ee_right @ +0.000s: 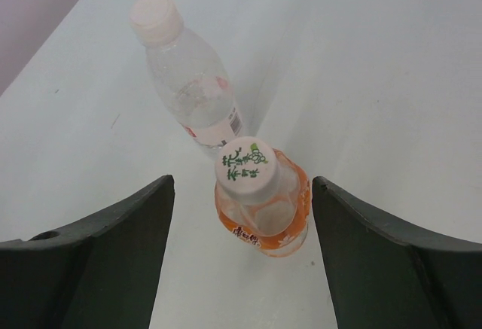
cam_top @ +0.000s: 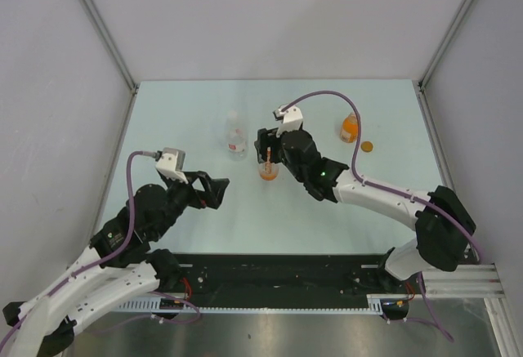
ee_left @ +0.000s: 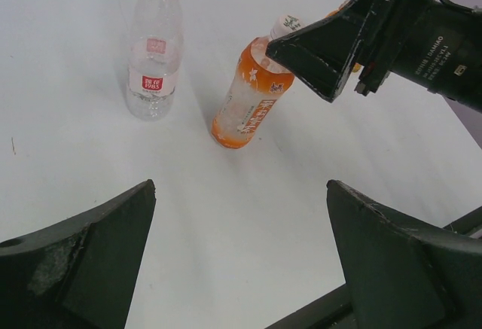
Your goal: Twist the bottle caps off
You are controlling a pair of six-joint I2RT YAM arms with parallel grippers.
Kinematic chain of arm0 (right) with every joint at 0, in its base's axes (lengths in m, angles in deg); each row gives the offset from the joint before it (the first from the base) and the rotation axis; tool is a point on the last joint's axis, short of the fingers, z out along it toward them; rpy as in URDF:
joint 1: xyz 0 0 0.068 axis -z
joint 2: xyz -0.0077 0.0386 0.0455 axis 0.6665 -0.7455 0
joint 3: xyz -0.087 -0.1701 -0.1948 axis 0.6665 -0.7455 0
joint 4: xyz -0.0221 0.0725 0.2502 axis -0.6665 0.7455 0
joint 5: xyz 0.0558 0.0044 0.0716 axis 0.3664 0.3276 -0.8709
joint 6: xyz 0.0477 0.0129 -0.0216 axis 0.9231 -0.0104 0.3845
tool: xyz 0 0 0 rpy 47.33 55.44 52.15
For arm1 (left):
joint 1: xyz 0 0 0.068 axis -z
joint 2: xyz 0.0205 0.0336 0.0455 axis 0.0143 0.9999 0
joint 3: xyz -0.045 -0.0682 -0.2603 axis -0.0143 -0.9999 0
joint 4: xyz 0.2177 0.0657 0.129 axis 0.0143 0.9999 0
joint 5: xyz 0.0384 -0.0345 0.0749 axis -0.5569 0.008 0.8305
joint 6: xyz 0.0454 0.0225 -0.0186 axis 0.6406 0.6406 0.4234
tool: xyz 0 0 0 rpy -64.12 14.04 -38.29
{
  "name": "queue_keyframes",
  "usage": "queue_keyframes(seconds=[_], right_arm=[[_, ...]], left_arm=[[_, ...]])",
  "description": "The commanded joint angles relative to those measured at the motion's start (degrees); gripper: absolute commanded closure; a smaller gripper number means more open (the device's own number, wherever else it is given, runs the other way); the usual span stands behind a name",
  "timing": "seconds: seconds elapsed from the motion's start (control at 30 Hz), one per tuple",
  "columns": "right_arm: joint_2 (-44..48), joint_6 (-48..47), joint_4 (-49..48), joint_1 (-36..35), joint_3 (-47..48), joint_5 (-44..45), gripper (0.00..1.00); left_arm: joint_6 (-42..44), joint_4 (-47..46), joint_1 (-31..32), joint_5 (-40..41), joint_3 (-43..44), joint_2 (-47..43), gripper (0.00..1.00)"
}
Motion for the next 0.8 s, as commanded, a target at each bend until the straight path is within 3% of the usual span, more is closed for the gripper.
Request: queue_keyframes(seconds=[0.0, 0.2, 0.33, 0.5, 0.63, 0.77], right_arm=[[-1.8, -0.5, -4.2, 0.9, 2.6, 1.6, 0.24], [-2.8, -0.2, -4.9, 1.3, 2.6, 0.5, 0.4], [-2.9, -0.2, -5.4, 1.2, 2.7, 0.4, 0.62], [-0.8, -0.6, -4.5, 0.7, 2.6, 1.5, 0.78], [4.4, -0.1, -0.9, 0.6, 2.5, 3.4, 0.92], [15.5, 2.5, 4.1, 0.8, 0.1, 4.2, 1.0]], left_arm=[[1.0, -0.1, -0.3, -1.0, -0.3, -0.8, 0.0], [1.4, 0.0, -0.3, -0.9, -0.2, -1.0, 0.0], [1.4, -0.2, -0.3, -1.3, -0.3, -0.6, 0.0], [1.6, -0.5, -0.3, -1.3, -0.3, -0.6, 0.0], [2.5, -2.1, -0.3, -2.0, 0.2, -0.3, 0.0], [6.3, -11.7, -0.3, -7.7, -1.0, -0.6, 0.0]])
